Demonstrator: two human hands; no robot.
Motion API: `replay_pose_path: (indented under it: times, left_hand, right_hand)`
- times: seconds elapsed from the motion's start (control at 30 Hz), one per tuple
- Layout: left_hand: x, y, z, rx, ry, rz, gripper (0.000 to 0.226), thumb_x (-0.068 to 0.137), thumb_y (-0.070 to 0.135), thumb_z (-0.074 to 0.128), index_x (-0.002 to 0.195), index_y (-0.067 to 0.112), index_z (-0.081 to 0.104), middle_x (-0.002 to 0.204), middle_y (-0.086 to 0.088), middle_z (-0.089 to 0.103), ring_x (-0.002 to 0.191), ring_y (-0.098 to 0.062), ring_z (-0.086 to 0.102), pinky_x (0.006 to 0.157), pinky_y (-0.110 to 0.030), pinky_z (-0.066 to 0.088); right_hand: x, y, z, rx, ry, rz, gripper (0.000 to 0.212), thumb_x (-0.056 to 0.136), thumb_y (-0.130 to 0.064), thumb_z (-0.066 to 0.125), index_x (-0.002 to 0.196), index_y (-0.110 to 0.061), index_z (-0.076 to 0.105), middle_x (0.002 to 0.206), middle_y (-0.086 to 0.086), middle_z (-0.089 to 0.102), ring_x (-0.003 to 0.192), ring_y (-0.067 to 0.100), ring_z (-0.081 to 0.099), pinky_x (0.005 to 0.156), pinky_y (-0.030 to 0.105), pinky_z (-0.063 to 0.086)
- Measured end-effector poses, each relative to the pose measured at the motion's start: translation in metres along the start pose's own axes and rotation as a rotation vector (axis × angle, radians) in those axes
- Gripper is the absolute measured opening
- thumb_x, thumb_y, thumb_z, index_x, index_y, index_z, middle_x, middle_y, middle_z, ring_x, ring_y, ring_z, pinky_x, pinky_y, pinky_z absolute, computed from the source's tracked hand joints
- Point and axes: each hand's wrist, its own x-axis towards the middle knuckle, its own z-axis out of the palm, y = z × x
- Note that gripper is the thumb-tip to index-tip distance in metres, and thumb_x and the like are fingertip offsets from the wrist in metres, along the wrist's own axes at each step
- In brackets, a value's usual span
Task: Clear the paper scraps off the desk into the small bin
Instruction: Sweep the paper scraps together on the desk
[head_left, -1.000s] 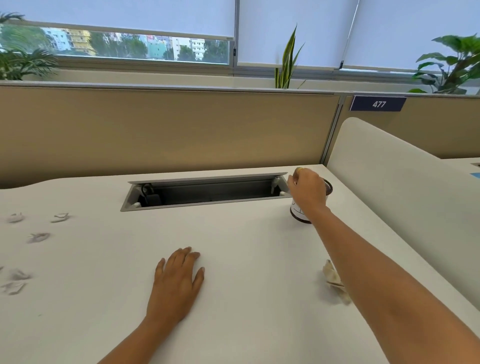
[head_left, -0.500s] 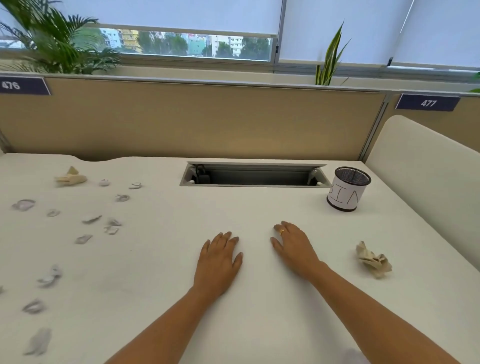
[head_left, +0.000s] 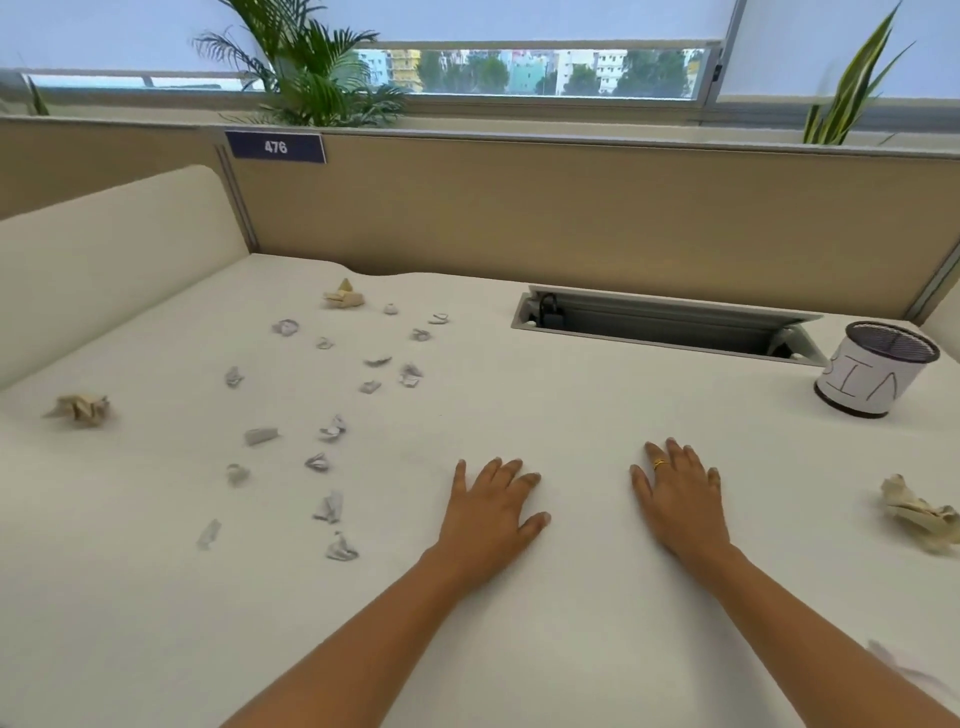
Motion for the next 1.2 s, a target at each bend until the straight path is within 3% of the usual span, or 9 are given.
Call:
replay_pose_path:
  times: [0.27,0.43,0.57,0.73,0.97,1.2]
  left_hand:
    - [-0.052,-0.079,-0.031,0.187,0.044,-0.312,0.060,0.092,0.057,0.029,0.142,0.025,0.023,0.156,0.002,0.017,0.146,-0.015,0.007,0.116,-0.054,-0.006]
    - [-0.079,-0.102,-0.045,-0.050,-0.048,-0.460,0.071,0.082,0.063,0.046,0.141,0.029,0.026,0.156,0.003,0.016,0.145,-0.015,0.013,0.117,-0.047,0.016]
    - [-0.095,-0.109,-0.055,-0.187,-0.077,-0.455,0.069,0.082,0.049,0.060,0.140,0.027,0.029,0.156,0.002,0.015,0.144,-0.016,0.017,0.114,-0.037,0.024]
    - [-0.104,-0.105,-0.055,-0.193,-0.034,-0.401,0.048,0.088,0.026,0.058,0.134,0.024,0.042,0.151,-0.002,0.030,0.134,-0.017,0.037,0.104,-0.024,0.030]
    - [-0.100,-0.091,-0.047,-0.138,0.148,-0.386,0.031,0.089,0.000,0.046,0.113,0.008,0.063,0.118,-0.006,0.065,0.108,-0.021,0.059,0.089,-0.025,0.041]
    - [-0.092,-0.083,-0.044,-0.179,0.271,-0.363,0.023,0.085,-0.005,0.052,0.097,0.002,0.071,0.100,-0.011,0.073,0.097,-0.023,0.065,0.083,-0.020,0.041]
  right_hand:
    - [-0.006,-0.003,-0.003,0.003,0.023,-0.013,0.051,0.099,-0.038,0.032,0.145,-0.017,0.031,0.156,0.007,0.024,0.145,0.024,0.017,0.119,0.046,0.013]
    - [-0.007,-0.003,-0.004,0.004,0.023,-0.019,0.050,0.099,-0.038,0.032,0.144,-0.017,0.032,0.156,0.007,0.025,0.145,0.025,0.018,0.119,0.046,0.013]
    - [-0.007,-0.002,-0.004,0.006,0.022,-0.024,0.050,0.098,-0.038,0.033,0.144,-0.016,0.033,0.155,0.008,0.026,0.145,0.025,0.019,0.119,0.046,0.013]
    - [-0.008,-0.002,-0.003,0.010,0.043,-0.036,0.049,0.098,-0.036,0.035,0.142,-0.015,0.037,0.153,0.009,0.030,0.144,0.025,0.022,0.118,0.047,0.015]
    - [-0.009,0.002,-0.002,0.026,0.046,-0.045,0.049,0.098,-0.036,0.035,0.142,-0.015,0.037,0.154,0.008,0.029,0.144,0.024,0.022,0.119,0.045,0.015]
    - [-0.008,0.007,-0.005,0.052,0.070,-0.049,0.048,0.097,-0.039,0.037,0.140,-0.019,0.040,0.153,0.002,0.032,0.143,0.019,0.026,0.118,0.040,0.019]
